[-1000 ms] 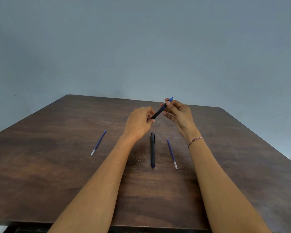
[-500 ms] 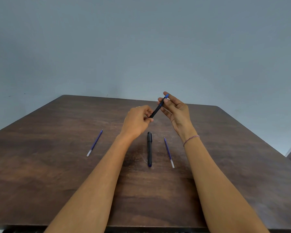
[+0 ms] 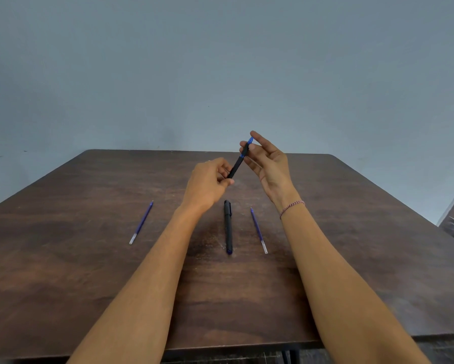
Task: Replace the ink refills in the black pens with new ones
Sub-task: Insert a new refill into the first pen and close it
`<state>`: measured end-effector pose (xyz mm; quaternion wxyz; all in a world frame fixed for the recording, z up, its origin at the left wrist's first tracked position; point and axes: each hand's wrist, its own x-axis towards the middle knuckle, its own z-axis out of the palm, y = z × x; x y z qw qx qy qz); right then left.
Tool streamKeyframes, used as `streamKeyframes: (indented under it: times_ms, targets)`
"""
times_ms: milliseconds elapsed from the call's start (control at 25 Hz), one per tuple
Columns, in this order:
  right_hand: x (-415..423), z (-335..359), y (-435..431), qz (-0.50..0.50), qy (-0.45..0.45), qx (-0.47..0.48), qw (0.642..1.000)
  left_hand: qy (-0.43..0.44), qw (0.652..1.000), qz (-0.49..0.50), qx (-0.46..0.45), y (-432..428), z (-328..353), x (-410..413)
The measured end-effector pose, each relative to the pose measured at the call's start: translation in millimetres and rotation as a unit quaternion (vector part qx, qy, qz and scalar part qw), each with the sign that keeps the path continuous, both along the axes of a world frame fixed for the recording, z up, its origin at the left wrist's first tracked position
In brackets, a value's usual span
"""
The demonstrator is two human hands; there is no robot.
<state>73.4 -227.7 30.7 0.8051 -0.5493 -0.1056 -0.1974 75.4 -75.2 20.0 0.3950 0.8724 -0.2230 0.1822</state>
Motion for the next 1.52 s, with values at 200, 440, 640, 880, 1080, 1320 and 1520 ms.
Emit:
streamKeyframes:
  times_ms: [200,440,640,880,1080,1320,1520]
  targets:
    - [2.1,-0.9,-0.9,0.002,0.015,0.011,1.000,-0.001,1.000,-0.008,0.004,-1.1,-1.0,-0.7]
    - [-0.1,-0.8,-1.5,0.066,0.004,0.033,0.997,0.002,1.000,-0.005,0.004,-1.3,-1.5,0.4]
    - [-3.8,0.7,-1.6,0.039,0.021,0.033,0.998,0.001,1.000,-0.010,0.010,-1.0,-1.5,-0.1]
    - [-4.3,1.8,-2.1,0.085,0.025,0.024,0.996,0.006,1.000,-0.006,0.013,-1.6,-0.8,-1.3]
    - [-3.9,1.9,-0.2,0.048,0.035,0.020,0.998,0.010,1.000,-0.012,0.005,-1.4,-0.4,-1.1]
    - [-3.0,2.8,-1.9,0.037,0.019,0.047,0.998,0.013,1.000,-0.026,0.003,-1.5,-0.8,-0.7]
    - [-2.2,4.5,-2.1,0.106,-0.017,0.079,0.991,0.012,1.000,-0.021,0.001,-1.3,-1.1,-1.0]
